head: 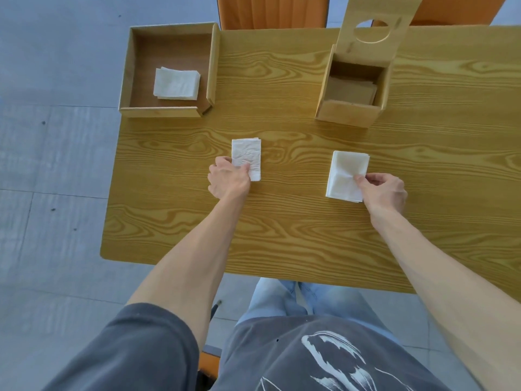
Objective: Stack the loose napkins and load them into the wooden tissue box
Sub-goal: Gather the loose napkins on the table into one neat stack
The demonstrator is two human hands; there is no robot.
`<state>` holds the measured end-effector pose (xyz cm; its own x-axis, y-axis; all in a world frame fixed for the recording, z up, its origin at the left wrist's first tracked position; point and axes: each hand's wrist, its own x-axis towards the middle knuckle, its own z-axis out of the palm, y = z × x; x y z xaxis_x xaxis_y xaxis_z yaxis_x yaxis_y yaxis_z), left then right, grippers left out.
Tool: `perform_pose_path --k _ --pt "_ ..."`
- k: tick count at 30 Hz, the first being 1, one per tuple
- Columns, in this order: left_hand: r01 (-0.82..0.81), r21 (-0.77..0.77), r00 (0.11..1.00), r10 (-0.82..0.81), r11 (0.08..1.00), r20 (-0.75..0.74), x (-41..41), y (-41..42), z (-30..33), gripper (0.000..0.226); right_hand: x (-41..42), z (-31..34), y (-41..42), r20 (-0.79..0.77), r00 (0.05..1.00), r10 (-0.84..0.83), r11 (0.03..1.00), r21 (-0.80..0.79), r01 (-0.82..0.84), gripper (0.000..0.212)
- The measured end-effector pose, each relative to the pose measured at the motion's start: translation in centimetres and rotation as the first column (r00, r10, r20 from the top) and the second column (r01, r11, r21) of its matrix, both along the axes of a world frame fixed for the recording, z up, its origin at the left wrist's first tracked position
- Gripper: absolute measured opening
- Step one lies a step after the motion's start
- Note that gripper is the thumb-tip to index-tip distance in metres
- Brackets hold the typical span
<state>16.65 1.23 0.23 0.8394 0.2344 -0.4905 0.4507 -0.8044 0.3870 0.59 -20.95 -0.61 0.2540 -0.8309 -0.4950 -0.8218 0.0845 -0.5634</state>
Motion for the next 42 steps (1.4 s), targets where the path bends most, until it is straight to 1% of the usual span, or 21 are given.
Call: perform_pose_path --k 3,8,13,17,19,21,23,25,28,32,40,42 --pt "-0.05 -0.076 0.998 0.047 0.996 -0.034 0.2 0.0 -0.4 0.047 0.1 0.1 0.2 -0.001 1.0 -0.004 1.0 0.004 0.004 0.03" --pt "-0.107 -0.175 0.994 0.108 0.979 -0.004 0.1 0.0 -0.5 0.036 0.1 0.2 0.2 0.005 1.0 -0.013 1.0 0.013 0.013 0.029" --pt "-0.12 -0.274 0.992 0.124 0.954 -0.004 -1.0 -0.8 -0.1 0.042 0.1 0.4 0.1 0.001 1.0 -0.012 1.0 0.004 0.012 0.028" --pt "-0.155 -0.352 0.988 0.155 0.923 -0.03 -1.7 -2.2 0.3 0.039 0.1 0.5 0.1 -0.005 1.0 -0.009 1.0 0.009 0.009 0.027" --pt "-0.206 -0.438 0.978 0.194 0.875 -0.071 -2.1 -3.1 0.4 0.037 0.1 0.6 0.1 -0.005 1.0 -0.007 1.0 0.015 0.007 0.028" --pt "-0.266 -0.537 0.964 0.229 0.8 -0.136 -2.6 -4.2 0.9 0.036 0.0 0.6 0.1 -0.001 1.0 -0.006 1.0 0.025 0.006 0.027" --pt "-0.268 -0.614 0.963 0.202 0.742 -0.176 -3.1 -5.3 1.6 0.032 0.0 0.7 0.0 0.0 1.0 0.001 1.0 0.03 -0.001 0.027" --pt "-0.24 -0.661 0.969 0.14 0.711 -0.201 -3.8 -6.5 2.4 0.029 0.0 0.7 -0.1 0.002 1.0 0.005 0.999 0.035 -0.005 0.028" --pt "-0.184 -0.695 0.973 0.029 0.695 -0.228 -5.3 -8.2 2.8 0.03 -0.2 0.6 -0.5 0.005 1.0 0.003 0.998 0.055 -0.003 0.025" --pt "-0.112 -0.7 0.969 -0.08 0.705 -0.235 -7.3 -9.8 2.4 0.029 -0.4 0.5 -0.8 0.023 1.0 -0.003 0.997 0.073 0.002 0.022" --pt "-0.017 -0.631 0.977 -0.122 0.776 -0.176 -9.4 -11.8 0.7 0.032 -0.8 0.2 -1.5 0.059 0.998 0.016 0.995 0.097 -0.022 0.021" --pt "-0.006 -0.626 0.975 -0.133 0.78 -0.176 -9.6 -12.2 0.5 0.032 -0.8 0.1 -1.6 0.067 0.997 0.027 0.994 0.101 -0.033 0.022"
